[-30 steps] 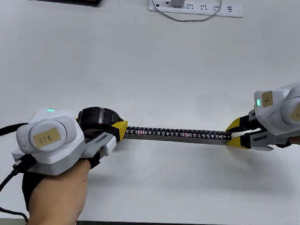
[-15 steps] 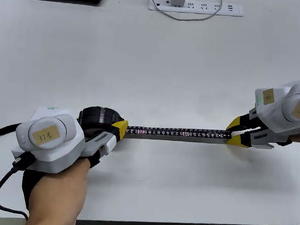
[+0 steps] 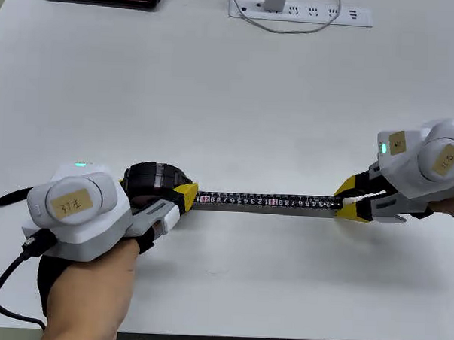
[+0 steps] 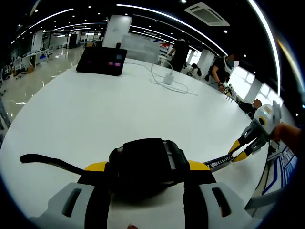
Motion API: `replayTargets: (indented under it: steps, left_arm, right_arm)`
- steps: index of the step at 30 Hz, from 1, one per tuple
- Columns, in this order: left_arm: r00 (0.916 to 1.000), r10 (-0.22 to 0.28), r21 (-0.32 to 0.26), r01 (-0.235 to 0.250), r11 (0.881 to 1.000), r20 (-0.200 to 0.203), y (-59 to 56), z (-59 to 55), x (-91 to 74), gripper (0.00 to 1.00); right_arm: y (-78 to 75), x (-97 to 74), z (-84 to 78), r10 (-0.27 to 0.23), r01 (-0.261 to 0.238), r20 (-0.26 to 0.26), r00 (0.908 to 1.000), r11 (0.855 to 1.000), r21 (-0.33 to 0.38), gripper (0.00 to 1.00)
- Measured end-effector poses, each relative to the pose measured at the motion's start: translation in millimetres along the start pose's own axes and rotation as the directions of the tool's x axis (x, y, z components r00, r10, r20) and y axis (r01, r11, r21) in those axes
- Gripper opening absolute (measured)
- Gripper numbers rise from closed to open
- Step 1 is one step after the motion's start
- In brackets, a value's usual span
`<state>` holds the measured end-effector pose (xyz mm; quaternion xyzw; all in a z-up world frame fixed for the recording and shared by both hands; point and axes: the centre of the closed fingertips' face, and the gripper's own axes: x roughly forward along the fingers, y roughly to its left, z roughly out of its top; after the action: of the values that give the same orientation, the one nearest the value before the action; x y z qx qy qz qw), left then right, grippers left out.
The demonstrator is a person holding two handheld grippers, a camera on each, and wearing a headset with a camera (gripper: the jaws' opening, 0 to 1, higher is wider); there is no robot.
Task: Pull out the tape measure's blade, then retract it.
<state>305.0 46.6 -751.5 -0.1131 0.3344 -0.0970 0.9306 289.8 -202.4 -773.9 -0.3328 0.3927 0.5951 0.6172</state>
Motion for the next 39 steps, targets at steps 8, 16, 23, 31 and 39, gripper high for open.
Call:
replayTargets:
  steps: [8,16,23,31,39]
  left_arm:
    - [1.0000,-0.002,0.000,0.002,1.000,0.001,-0.8,-0.4,0.1,0.57]
    - [1.0000,-0.006,-0.003,0.006,1.000,0.004,-0.9,-0.8,-0.1,0.57]
    - [0.9999,-0.011,-0.013,0.011,1.000,0.006,-0.4,-0.5,-0.4,0.57]
    - [0.9998,-0.017,-0.017,0.017,1.000,0.007,-0.1,-0.2,-0.7,0.57]
    - [0.9997,-0.022,-0.023,0.022,1.000,0.008,-1.0,-0.1,-1.2,0.58]
  right_arm:
    - [1.3,4.0,8.8,0.015,-0.015,0.016,0.9998,1.000,0.006,0.10]
    - [2.1,6.5,12.6,0.023,-0.023,0.018,0.9996,1.000,0.004,0.10]
    - [2.2,10.6,20.6,0.031,-0.031,0.024,0.9992,1.000,-0.003,0.10]
    - [4.0,15.3,28.9,0.041,-0.041,0.034,0.9986,0.999,-0.006,0.10]
    - [5.2,19.8,34.1,0.052,-0.051,0.032,0.9981,0.999,-0.010,0.10]
